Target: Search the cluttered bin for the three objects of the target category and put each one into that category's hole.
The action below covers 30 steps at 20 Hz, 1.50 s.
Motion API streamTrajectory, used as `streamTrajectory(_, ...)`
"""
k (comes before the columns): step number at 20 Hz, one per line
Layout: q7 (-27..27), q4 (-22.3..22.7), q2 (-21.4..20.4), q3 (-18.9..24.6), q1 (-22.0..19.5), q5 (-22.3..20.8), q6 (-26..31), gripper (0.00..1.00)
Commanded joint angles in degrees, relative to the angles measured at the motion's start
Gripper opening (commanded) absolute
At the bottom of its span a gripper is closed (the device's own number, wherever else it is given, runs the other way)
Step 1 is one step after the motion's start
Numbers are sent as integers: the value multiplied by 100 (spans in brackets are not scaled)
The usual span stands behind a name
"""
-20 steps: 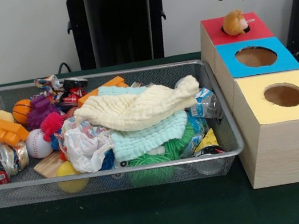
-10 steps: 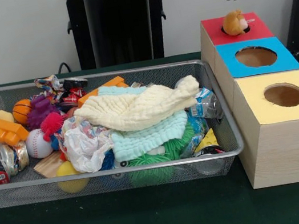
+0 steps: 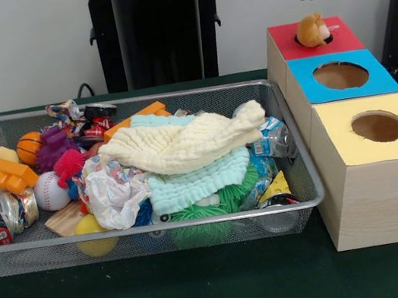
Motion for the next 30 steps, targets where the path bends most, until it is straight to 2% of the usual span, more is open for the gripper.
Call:
streamTrajectory(1, 1744, -210, 173, 262, -131, 355, 155, 0)
streamTrajectory(16, 1613, -83, 442, 664, -317, 554, -513, 0)
streamTrajectory(30, 1638, -109, 615, 764, -364, 599, -759, 0)
